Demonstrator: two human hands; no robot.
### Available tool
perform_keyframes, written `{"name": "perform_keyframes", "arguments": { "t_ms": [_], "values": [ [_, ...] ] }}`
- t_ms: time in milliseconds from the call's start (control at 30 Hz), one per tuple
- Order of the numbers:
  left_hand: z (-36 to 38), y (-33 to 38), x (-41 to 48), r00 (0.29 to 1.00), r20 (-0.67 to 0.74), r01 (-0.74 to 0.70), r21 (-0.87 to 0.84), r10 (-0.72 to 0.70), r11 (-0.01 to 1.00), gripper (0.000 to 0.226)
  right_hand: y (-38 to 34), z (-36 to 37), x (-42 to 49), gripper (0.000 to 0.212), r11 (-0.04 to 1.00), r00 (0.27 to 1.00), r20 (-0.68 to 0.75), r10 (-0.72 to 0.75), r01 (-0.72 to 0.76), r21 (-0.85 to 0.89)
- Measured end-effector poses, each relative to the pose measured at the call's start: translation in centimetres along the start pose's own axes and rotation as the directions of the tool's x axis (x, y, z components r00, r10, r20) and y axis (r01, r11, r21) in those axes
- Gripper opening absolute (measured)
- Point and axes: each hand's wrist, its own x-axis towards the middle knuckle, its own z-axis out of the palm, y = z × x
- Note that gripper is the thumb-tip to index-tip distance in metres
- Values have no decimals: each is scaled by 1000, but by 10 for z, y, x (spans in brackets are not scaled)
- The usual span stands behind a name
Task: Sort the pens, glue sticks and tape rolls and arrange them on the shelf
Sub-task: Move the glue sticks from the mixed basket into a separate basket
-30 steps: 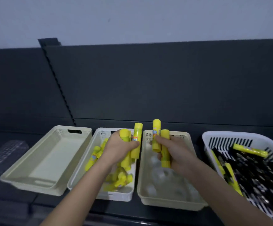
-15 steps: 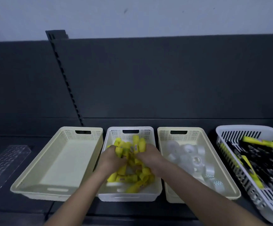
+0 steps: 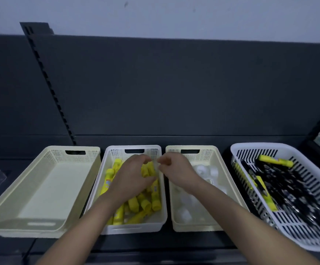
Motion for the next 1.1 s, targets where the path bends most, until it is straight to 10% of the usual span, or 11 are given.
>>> {"name": "perform_keyframes", "arguments": {
  "t_ms": [600,1100],
  "values": [
    [169,194,70,964,191,-159,-143,185,977,36,211,-239,-29,17,899,987,-153,55,-115,-422],
    [248,258,94,908,360,189,102,-213,977,18,296,-290,25,19,823,976,-81,201,-213,-526]
  ]
}}
